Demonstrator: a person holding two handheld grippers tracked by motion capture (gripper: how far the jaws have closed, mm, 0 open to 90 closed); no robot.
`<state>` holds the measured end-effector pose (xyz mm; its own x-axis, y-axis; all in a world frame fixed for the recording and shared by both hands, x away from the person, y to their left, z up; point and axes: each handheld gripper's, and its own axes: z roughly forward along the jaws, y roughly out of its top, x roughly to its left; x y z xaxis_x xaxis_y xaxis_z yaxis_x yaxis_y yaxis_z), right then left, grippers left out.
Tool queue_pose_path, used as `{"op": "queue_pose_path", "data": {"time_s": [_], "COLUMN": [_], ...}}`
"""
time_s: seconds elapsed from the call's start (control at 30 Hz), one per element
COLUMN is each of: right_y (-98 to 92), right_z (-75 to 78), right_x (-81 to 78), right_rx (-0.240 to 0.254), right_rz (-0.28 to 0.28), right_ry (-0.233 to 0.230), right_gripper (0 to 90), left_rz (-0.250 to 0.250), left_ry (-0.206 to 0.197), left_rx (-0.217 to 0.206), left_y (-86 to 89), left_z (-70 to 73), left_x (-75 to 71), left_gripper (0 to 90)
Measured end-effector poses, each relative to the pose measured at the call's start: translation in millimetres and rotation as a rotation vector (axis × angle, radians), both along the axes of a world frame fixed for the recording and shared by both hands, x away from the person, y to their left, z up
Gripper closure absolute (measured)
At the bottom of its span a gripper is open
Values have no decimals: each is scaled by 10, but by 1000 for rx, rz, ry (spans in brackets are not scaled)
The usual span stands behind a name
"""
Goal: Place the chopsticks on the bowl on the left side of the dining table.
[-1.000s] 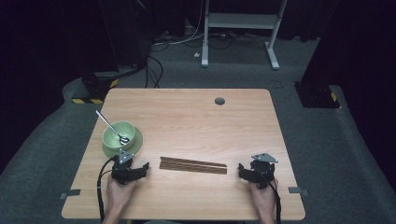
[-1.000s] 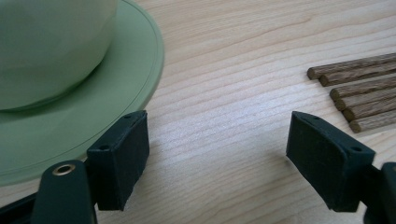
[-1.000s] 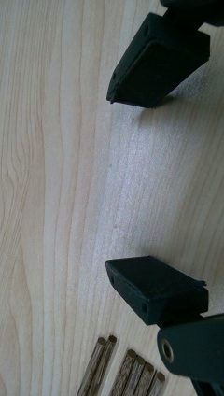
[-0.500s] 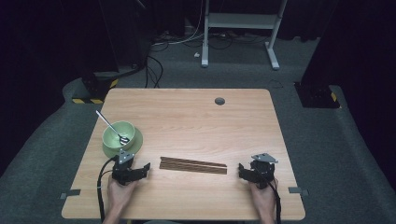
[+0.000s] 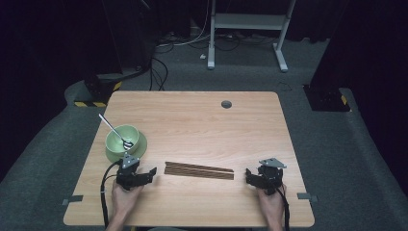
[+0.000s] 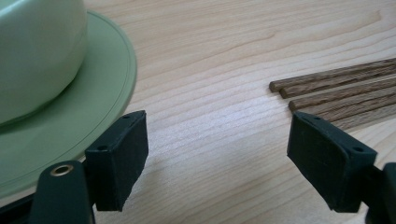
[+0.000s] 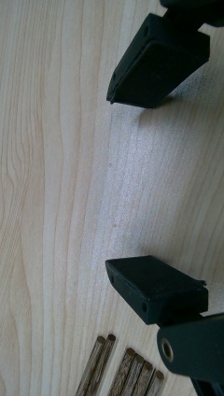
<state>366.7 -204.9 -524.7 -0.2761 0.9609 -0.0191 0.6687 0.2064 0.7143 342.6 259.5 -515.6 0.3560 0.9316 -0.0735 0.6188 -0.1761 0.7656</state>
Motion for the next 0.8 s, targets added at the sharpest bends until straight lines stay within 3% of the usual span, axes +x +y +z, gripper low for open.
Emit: {"op": "queue_pose_path", "data": {"time_s": [0.8], "right_y": [1], "right_z": [2], "right_x": [-7], "right_rx": [-3], "right_rz": [12], "right_ry": [-6], "right_gripper": [186], "left_rz": [-55], "left_ry": [-18], "left_rx": [-22], "left_y": [-198], "left_z": [186], "left_x": [50], "left_gripper": [185]}}
